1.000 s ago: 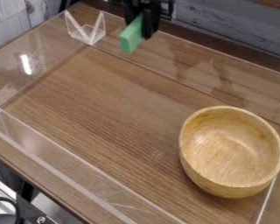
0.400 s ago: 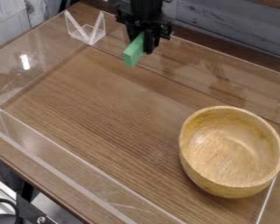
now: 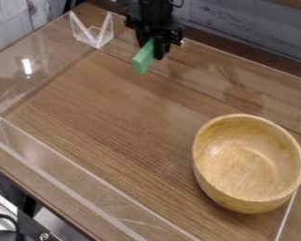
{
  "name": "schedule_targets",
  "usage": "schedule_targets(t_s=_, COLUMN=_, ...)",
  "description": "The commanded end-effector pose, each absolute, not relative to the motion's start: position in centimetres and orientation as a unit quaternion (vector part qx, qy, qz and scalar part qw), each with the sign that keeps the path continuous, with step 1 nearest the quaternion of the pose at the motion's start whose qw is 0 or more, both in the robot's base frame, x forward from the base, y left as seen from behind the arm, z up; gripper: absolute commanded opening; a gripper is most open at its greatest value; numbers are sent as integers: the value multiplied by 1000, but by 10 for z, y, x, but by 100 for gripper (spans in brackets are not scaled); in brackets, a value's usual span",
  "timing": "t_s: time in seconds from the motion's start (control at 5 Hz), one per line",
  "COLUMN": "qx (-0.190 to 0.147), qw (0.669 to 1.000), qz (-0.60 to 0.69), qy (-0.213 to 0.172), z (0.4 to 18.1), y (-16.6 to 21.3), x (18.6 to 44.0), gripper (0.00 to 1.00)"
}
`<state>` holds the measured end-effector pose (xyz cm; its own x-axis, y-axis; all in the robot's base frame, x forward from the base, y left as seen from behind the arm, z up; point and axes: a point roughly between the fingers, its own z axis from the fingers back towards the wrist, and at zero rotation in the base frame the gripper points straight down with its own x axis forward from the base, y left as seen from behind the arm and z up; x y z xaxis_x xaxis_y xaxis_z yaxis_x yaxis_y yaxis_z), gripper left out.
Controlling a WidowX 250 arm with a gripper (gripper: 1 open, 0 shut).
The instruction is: Put the green block in the brown bowl
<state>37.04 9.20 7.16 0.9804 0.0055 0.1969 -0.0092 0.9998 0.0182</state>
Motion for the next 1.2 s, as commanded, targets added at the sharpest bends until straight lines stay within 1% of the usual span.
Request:
schedule_targets(t_s=0.0, qx=19, qw=990, qz=9, qy=-138, z=88, y=102, x=374, gripper=0)
schedule_targets(t_s=0.6, qx=20, qw=985, qz=10, qy=-168, z=85, y=106, x=373, gripper=0)
schedule_targets(t_s=1.0, qx=19, qw=983, qz=12, qy=-182, z=85, y=106, x=373, gripper=0)
